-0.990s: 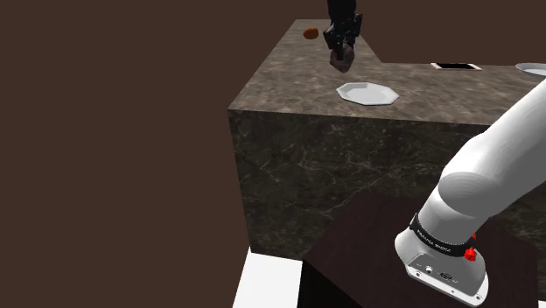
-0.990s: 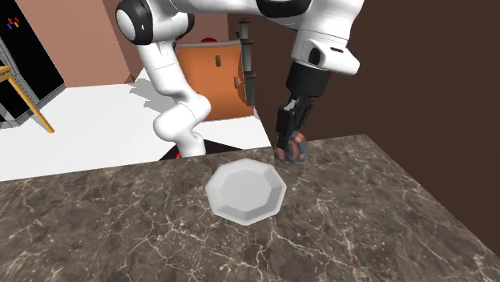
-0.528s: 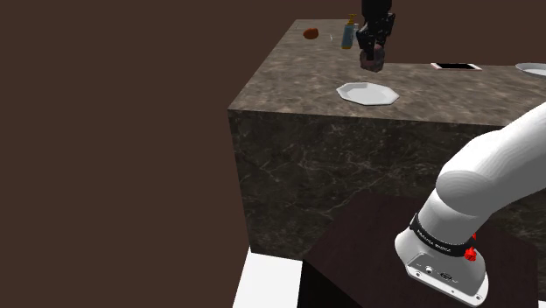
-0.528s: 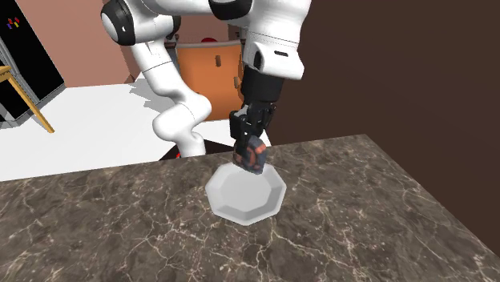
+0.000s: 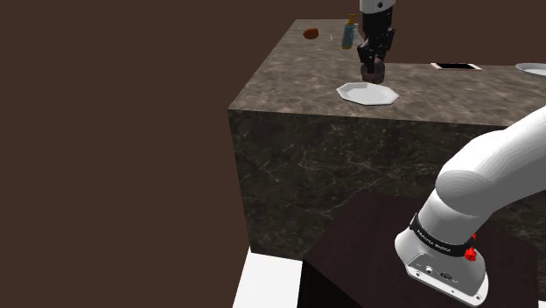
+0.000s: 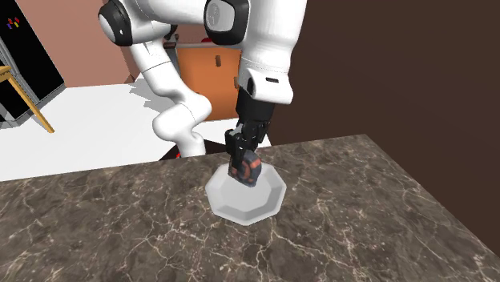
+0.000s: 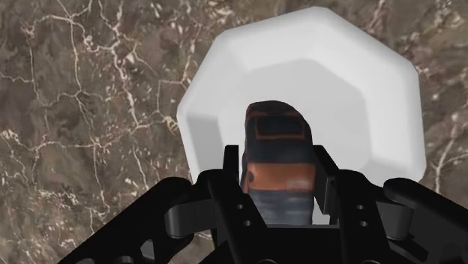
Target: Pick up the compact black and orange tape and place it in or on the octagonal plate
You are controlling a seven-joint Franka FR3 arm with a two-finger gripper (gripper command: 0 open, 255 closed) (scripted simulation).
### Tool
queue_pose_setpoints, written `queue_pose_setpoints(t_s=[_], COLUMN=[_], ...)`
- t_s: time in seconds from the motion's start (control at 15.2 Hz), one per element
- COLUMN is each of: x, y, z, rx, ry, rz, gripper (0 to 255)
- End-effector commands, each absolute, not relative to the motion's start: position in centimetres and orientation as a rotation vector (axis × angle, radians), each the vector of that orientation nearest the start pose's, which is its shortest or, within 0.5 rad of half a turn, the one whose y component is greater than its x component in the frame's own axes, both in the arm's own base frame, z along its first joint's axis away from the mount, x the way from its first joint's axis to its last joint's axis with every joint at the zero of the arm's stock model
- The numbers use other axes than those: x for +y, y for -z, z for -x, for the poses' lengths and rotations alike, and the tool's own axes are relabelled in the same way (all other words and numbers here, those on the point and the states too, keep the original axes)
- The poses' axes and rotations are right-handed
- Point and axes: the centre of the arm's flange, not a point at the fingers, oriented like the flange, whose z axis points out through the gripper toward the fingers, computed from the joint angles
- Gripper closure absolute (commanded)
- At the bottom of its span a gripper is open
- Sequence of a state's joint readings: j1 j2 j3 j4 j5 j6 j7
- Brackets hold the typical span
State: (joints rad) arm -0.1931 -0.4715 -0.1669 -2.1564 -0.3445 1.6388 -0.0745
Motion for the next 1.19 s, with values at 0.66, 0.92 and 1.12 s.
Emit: queue_pose_setpoints(t_s=[0.66,0.92,1.12], x=[-18.4,-18.4,-18.4], y=[-53.9,-53.9,-53.9], z=[-36.5,-36.5,-36.5], rx=[0.394,0.394,0.394], ry=[-0.176,-0.176,-0.176], rz=[3.365,3.365,3.365], gripper=[255,0,0])
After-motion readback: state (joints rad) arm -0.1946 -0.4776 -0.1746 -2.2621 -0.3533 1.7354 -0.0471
